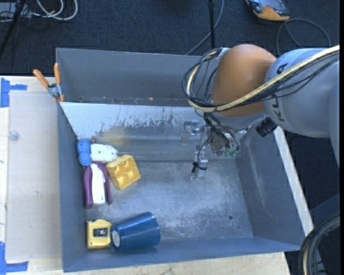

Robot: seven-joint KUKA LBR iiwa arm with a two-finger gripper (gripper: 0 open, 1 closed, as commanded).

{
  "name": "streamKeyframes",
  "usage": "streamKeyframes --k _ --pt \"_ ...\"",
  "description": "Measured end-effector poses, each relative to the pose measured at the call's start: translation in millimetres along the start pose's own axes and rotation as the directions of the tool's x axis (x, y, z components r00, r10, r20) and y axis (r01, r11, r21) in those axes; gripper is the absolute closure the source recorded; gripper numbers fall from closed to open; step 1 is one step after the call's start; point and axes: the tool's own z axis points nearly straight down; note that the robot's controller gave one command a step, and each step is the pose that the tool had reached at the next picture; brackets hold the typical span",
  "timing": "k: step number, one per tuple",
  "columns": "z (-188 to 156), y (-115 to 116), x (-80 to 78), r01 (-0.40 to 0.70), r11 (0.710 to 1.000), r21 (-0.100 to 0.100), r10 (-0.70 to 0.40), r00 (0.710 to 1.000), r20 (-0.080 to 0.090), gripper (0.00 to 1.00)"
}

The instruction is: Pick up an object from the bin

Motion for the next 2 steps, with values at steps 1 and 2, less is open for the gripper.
streamKeyframes --k 1,2 --pt "-5.1 -0.1 -1.3 0.0 1.0 0.0 0.0 1.0 0.007 0.0" --pt "58.9 -13.5 -3.0 -0.095 0.995 -0.001 0.095 0.995 0.005 0.0"
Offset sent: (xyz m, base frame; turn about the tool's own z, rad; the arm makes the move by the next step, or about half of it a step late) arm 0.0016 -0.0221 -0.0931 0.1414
